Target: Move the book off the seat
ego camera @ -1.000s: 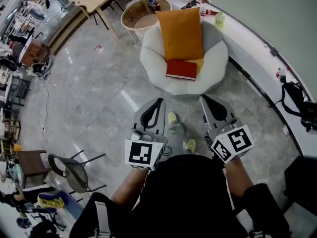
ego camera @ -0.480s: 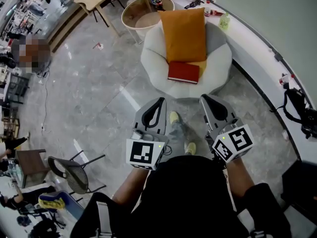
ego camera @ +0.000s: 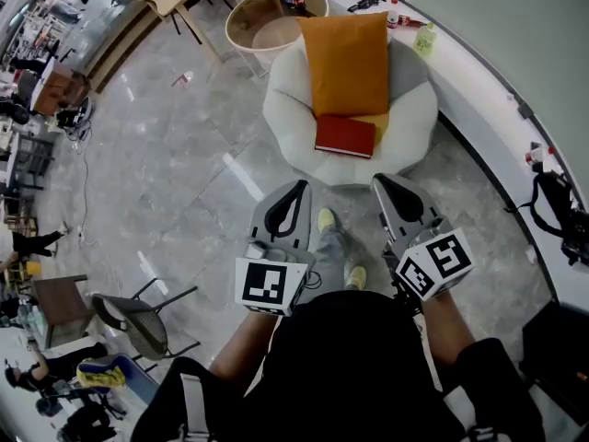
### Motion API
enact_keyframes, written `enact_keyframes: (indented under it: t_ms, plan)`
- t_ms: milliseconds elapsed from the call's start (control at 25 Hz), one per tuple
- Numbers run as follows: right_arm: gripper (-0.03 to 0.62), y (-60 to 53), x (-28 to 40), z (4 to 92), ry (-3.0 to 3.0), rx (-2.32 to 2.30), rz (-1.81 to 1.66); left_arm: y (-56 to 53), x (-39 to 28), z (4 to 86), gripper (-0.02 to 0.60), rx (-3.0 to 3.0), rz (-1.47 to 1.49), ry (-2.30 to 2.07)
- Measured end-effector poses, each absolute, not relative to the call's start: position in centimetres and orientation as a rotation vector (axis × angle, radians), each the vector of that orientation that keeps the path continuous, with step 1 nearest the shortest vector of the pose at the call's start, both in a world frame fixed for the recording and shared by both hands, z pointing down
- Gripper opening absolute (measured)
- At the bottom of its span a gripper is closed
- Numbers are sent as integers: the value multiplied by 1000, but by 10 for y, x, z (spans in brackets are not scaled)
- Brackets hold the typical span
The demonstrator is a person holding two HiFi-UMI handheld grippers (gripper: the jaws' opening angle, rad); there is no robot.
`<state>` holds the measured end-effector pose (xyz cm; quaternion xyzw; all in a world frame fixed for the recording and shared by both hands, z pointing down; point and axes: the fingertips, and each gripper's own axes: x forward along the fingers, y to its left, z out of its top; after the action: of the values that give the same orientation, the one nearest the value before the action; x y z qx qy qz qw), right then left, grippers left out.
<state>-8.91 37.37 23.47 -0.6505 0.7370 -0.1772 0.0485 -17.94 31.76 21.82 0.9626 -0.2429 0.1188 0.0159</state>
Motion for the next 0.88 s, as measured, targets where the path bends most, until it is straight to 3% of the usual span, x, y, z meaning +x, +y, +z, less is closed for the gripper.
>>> enact_keyframes:
  t_ms: [880]
  plan:
    - [8,276,-49,235,2196,-2034,-557,209,-144,226,5,2985,359,-666]
